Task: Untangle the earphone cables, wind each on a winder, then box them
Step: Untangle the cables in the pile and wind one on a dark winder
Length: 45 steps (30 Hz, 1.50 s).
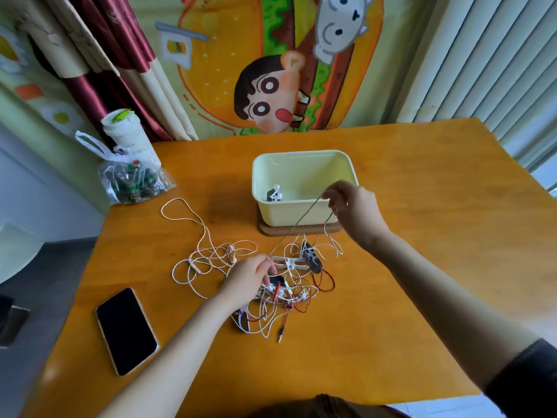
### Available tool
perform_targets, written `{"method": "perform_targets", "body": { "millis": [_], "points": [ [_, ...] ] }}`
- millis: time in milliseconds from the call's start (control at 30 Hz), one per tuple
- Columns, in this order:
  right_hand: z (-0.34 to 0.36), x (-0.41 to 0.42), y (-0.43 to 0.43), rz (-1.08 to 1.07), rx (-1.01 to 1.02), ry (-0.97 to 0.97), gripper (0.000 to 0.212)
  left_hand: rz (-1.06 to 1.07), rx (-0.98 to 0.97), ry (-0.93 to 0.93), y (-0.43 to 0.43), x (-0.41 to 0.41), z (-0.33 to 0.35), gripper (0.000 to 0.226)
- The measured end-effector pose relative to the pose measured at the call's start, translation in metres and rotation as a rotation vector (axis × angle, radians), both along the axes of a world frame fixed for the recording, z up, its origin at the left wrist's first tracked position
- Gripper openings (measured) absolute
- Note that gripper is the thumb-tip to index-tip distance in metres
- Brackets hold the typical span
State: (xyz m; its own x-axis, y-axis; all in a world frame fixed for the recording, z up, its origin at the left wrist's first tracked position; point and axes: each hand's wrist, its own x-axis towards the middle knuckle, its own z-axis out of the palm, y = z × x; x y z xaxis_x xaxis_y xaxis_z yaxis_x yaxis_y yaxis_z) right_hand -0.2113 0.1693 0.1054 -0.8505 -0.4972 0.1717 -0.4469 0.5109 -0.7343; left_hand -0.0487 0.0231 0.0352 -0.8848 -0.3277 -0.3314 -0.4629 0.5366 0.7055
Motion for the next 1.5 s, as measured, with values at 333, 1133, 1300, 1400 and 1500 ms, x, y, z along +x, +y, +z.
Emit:
{"method": "perform_targets", "body": {
  "millis": [333, 1133, 1300, 1400, 1500],
  "points": [
    [-0.017, 0.046, 0.013, 0.438, 0.329, 0.052, 0.059, -0.120, -0.124, 0.135, 0.011, -0.020, 0.040, 0.027],
    [-0.018, 0.060, -0.004, 0.292, 0.084, -0.024, 0.020, -0.047, -0.075, 0.234, 0.033, -0.019, 0.063, 0.031],
    [-0.020, 0.049, 0.013, 0.273, 0.110, -0.155, 0.014, 0.128, -0.083, 0.299, 0.007, -0.010, 0.052, 0.025],
    [-0.035, 0.039, 0.028, 0.246, 0.226, -0.227, 0.017, 0.218, -0.092, 0.267, -0.016, 0.001, 0.035, 0.025],
    [-0.048, 0.032, 0.039, 0.232, 0.356, -0.228, 0.018, 0.324, -0.088, 0.188, -0.036, 0.018, 0.012, 0.026]
  ]
}}
